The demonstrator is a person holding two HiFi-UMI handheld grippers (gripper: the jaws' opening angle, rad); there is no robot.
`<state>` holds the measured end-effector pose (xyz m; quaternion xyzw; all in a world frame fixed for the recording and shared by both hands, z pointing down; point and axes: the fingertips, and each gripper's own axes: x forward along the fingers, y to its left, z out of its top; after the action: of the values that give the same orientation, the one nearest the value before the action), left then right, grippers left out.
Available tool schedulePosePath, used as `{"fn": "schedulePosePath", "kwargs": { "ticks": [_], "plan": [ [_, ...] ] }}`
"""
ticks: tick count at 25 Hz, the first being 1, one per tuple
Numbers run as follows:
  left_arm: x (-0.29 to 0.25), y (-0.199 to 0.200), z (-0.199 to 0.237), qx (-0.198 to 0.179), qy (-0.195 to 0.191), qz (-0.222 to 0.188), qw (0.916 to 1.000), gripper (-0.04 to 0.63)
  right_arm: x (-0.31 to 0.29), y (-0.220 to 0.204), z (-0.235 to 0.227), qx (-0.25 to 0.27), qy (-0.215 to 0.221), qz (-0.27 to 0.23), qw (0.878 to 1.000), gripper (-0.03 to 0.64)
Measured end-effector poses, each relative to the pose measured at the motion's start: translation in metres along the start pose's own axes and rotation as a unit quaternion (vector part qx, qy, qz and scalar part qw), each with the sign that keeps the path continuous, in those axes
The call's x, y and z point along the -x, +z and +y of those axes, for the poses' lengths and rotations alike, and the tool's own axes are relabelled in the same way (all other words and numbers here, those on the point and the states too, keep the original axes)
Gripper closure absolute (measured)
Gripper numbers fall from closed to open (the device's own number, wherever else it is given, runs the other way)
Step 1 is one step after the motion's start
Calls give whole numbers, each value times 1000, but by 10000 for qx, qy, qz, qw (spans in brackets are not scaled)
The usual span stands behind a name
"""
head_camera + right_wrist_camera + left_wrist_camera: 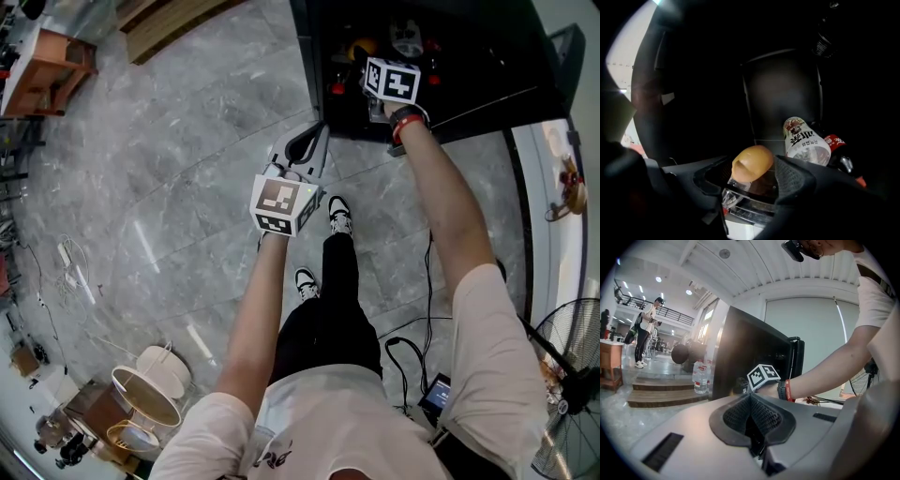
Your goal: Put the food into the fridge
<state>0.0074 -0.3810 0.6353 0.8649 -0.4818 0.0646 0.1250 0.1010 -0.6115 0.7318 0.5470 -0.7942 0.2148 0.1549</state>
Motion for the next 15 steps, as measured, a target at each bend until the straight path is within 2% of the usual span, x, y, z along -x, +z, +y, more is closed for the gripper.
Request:
{"fn": "schedulePosePath", "kwargs": {
  "ticks": [15],
  "plan": [
    [9, 38, -13, -118, -36, -99, 9999, 578, 47, 6, -4, -75, -66, 31, 9999, 333]
  ]
}}
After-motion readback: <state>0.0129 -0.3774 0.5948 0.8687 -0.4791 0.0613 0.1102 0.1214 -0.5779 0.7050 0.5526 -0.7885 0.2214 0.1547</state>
